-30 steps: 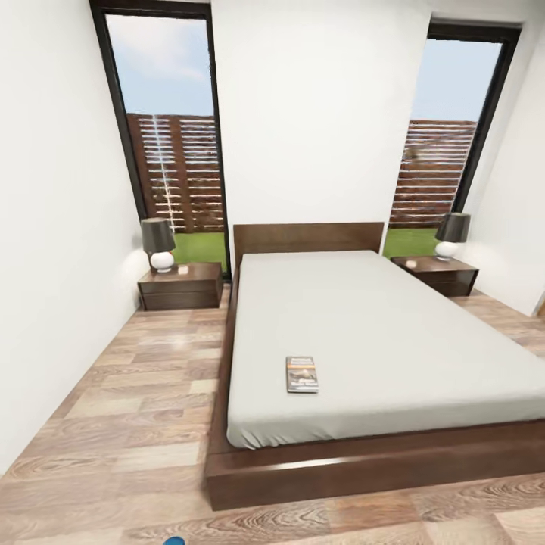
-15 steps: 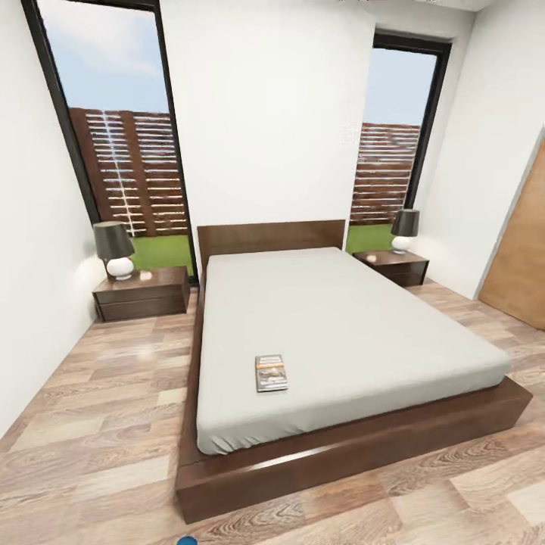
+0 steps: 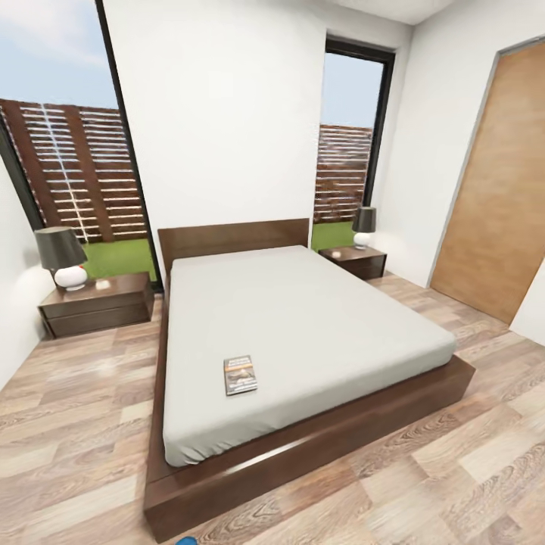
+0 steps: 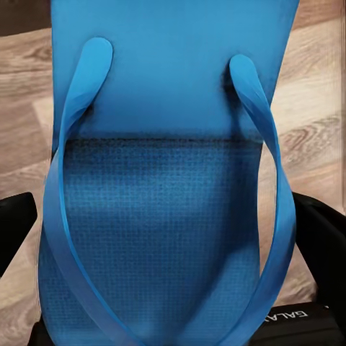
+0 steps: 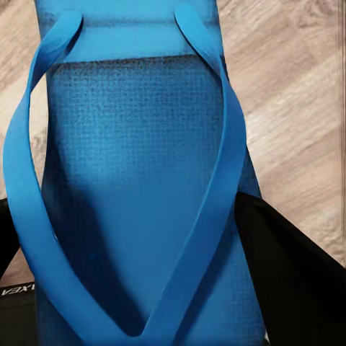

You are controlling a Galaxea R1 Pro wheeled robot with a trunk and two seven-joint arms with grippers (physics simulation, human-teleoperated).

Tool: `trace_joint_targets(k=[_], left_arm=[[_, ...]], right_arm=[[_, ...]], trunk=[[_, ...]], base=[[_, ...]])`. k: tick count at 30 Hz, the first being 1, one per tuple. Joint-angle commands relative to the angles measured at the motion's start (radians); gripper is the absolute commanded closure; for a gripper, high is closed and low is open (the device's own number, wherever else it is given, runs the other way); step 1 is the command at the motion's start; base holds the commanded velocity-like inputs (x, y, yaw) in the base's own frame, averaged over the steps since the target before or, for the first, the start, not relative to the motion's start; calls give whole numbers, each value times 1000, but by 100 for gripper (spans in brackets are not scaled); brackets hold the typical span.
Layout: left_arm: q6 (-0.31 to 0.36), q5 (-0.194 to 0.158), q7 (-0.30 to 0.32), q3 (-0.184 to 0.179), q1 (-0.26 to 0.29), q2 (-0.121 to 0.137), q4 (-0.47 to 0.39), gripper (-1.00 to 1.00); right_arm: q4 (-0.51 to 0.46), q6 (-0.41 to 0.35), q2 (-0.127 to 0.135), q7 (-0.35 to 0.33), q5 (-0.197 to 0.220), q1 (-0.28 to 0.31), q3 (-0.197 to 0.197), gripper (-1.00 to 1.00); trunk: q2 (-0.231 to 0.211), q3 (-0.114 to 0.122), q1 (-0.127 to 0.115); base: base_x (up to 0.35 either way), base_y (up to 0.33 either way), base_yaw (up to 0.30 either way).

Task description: In the bedroom, move the book from the bed onto either nightstand, and place the two sandals side by side next to the bed.

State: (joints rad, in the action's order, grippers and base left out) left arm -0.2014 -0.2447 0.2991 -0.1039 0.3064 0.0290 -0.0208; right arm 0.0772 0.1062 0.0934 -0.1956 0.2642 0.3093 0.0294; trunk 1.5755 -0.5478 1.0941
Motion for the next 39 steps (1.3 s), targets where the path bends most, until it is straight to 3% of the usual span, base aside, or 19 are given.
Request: trace_joint_targets(k=[1, 39], left_arm=[[-3, -10, 3, -9, 0, 0, 1, 100], [-4, -10, 3, -9, 1, -6, 1, 100]], right_arm=[[5, 7, 0, -5, 7, 2, 3, 100], [5, 7, 3, -5, 7, 2, 3, 100]], trunk=[[1, -1, 0], [1, -1, 0]], base=[[0, 0, -300], [0, 0, -300]])
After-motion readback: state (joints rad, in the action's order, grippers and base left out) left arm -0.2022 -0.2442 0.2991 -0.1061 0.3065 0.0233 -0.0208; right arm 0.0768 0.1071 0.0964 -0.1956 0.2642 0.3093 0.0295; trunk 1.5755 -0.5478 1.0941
